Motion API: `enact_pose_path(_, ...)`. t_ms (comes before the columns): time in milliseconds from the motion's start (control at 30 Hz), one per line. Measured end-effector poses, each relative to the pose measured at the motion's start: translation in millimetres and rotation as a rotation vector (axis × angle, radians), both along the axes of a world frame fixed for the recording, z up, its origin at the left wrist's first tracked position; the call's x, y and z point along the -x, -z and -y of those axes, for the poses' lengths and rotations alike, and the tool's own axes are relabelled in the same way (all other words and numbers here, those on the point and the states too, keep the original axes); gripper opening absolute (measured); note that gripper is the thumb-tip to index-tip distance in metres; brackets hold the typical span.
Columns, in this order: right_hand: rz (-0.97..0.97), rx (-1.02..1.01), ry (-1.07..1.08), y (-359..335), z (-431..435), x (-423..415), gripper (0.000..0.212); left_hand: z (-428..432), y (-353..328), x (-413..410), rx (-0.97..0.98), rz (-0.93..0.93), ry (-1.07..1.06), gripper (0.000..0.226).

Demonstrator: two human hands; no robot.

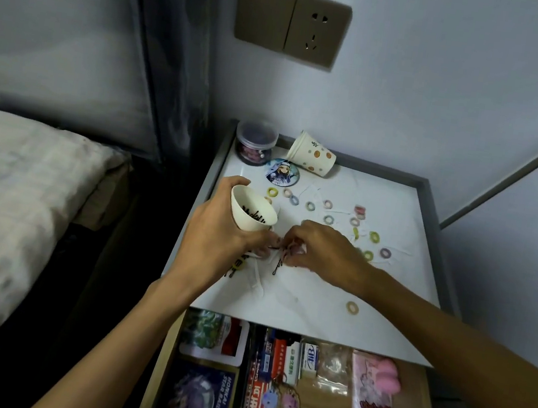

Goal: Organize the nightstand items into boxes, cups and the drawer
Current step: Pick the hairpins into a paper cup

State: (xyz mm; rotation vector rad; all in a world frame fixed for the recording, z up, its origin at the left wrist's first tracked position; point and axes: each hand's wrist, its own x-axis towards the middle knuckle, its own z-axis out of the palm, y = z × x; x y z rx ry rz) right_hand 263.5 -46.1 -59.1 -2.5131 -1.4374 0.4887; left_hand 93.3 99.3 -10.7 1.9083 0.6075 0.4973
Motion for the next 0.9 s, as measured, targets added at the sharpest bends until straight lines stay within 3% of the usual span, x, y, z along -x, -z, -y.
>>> enact_pose_path(267,-0.030,-0.006,-0.060,-5.1,-0.9,2.1,0.013,0.5,-0.8,0.1,-0.011,-0.008,-0.005,0.078)
enact_pose_path(433,-0.305,-0.205,0.178,-16.8,3.0,-7.8,0.003,-1.8,0.2,3.0,0.003,-0.011,-0.008,0.078)
enact_pose_path(567,-0.365,-0.281,0.352,-27.6,8.1,-24.3,0.006,-3.5,0.1,3.1,0.009,-0.011,-0.015,0.077)
enact_pose_path(733,-0.297,-0.230,0.388,-23.3,13.5,-29.5,0.012,-3.7,-0.7,2.7,0.008,-0.010,-0.009,0.077)
enact_pose_path(900,0.060,-0.175,0.296,-11.8,14.2,-26.9,0.034,-4.0,-0.5,3.3,0.001,-0.012,-0.008,0.077)
